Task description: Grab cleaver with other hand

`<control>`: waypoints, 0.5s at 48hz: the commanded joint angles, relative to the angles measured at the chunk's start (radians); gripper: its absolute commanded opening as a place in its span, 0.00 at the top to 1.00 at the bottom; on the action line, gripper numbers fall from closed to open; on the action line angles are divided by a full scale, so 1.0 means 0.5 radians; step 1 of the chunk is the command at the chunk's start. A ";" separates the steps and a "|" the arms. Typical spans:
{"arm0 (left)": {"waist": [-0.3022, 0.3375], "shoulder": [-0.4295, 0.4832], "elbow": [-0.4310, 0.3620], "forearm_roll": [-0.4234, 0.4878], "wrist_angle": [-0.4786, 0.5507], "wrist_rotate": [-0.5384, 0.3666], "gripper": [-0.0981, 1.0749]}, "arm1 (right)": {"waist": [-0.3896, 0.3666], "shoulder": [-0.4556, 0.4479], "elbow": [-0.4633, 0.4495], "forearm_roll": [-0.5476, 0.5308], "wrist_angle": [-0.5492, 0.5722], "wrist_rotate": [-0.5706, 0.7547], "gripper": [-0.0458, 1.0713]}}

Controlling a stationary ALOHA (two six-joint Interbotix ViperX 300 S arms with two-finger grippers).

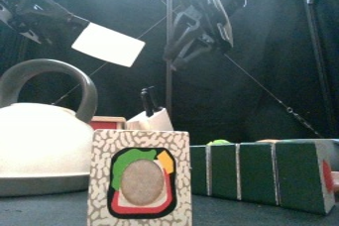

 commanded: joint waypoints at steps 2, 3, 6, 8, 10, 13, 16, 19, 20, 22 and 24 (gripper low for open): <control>0.003 0.000 -0.012 -0.052 -0.015 0.003 0.44 | -0.061 -0.052 -0.071 0.417 -0.037 0.086 0.29; 0.006 0.000 -0.012 -0.061 -0.015 0.003 0.44 | -0.071 -0.052 -0.067 0.479 -0.046 0.077 0.29; 0.006 0.003 -0.012 -0.089 -0.015 0.006 0.44 | -0.092 -0.064 -0.055 0.604 -0.049 0.018 0.29; 0.006 0.000 -0.015 -0.101 -0.015 0.006 0.44 | -0.104 -0.074 -0.043 0.681 -0.021 -0.049 0.29; 0.006 0.003 -0.012 -0.107 -0.015 0.006 0.44 | -0.117 -0.080 -0.046 0.739 0.028 -0.110 0.29; 0.006 0.003 -0.012 -0.104 -0.015 0.006 0.44 | -0.138 -0.074 -0.067 0.841 0.147 -0.215 0.29; 0.012 0.003 -0.012 -0.104 -0.015 0.006 0.44 | -0.163 -0.055 -0.129 0.973 0.310 -0.356 0.29; 0.028 0.003 -0.012 -0.104 -0.015 0.006 0.44 | -0.187 -0.031 -0.199 1.074 0.417 -0.525 0.29; 0.034 0.003 -0.012 -0.104 -0.015 0.006 0.44 | -0.193 -0.025 -0.227 1.101 0.445 -0.589 0.29; 0.049 0.003 -0.009 -0.104 -0.009 0.006 0.44 | -0.212 -0.009 -0.273 1.157 0.479 -0.727 0.29; 0.064 0.003 -0.009 -0.107 -0.003 0.006 0.44 | -0.239 0.015 -0.322 1.218 0.479 -0.890 0.29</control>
